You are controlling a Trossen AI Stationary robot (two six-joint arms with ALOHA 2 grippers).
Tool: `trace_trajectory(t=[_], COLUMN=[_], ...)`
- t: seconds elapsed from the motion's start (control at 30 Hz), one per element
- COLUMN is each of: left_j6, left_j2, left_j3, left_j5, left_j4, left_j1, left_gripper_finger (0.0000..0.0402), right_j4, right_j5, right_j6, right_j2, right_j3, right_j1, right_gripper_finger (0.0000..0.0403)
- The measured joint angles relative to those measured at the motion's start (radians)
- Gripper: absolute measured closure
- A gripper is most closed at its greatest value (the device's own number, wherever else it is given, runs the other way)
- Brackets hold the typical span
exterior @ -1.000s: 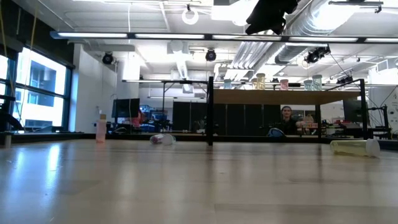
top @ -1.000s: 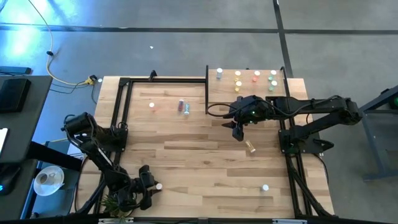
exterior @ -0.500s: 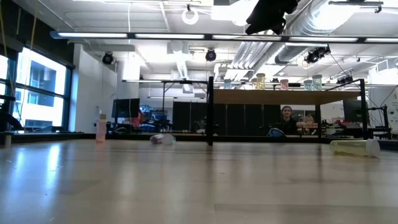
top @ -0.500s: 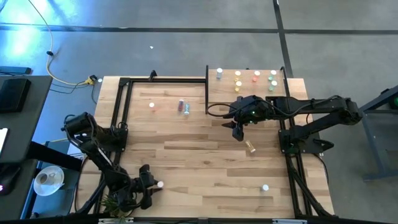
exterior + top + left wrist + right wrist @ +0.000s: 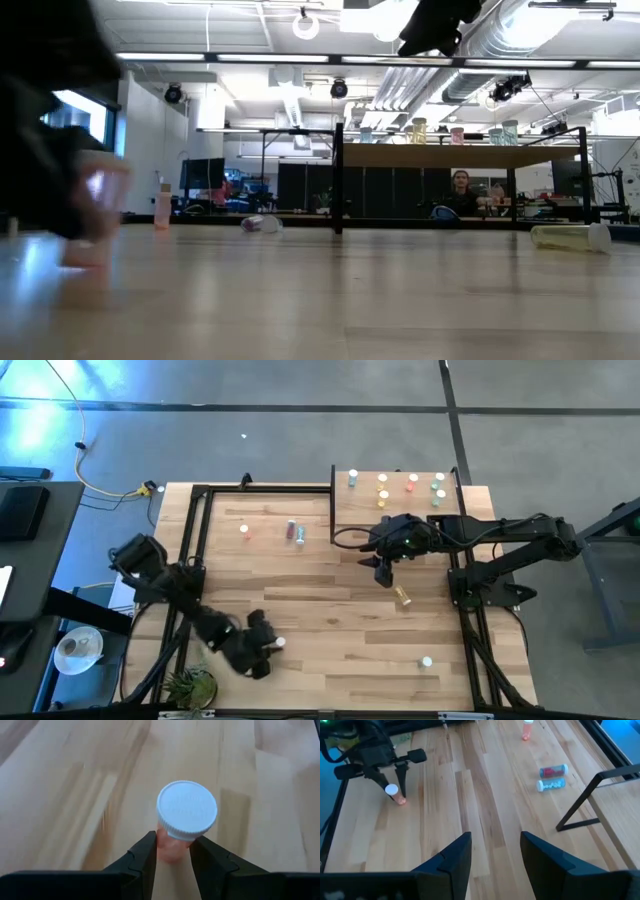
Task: Pick and place medicine bottles onto shelf by color
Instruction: Put the bottom pink medicine bottle aligned with the other pink medicine bottle on the shelf
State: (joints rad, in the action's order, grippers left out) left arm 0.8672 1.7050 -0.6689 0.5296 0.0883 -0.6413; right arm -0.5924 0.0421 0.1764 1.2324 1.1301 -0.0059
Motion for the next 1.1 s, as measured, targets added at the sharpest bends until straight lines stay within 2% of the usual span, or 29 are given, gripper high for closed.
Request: trace_trajectory(t=[0.23,0.47,0.57,0.77,0.9,1.1], left_j6=[-0.315,-0.508,-0.573,-0.709,-0.786,-0.830], left_j2=[0.001,0.002,0.002,0.002,0.002,0.002], left_j3=[0.000,0.000,-0.003,-0.065,-0.132,-0.224], left_j5=[-0.192,-0.371,-0.432,-0.457,-0.474,-0.443], left_j4=[0.194,0.366,0.392,0.348,0.283,0.147], left_j1=[0.221,0.405,0.468,0.560,0.599,0.638], left_gripper_finger=[0.0300,0.0300,0.0300,0.0300,0.0300,0.0300], right_j4=[-0.062,-0.108,-0.106,-0.099,-0.087,0.022], right_j5=[-0.001,-0.002,-0.002,-0.003,-0.046,-0.097], right_j6=[-0.001,-0.033,-0.059,-0.105,-0.107,-0.124], right_j2=[0.000,0.000,0.000,0.001,0.017,0.077], right_j3=[0.000,0.000,0.000,0.000,0.000,0.000], right_j1=[0.000,0.000,0.000,0.000,0.000,0.000], right_gripper_finger=[0.0242,0.0242,0.0242,0.0241,0.0235,0.0233])
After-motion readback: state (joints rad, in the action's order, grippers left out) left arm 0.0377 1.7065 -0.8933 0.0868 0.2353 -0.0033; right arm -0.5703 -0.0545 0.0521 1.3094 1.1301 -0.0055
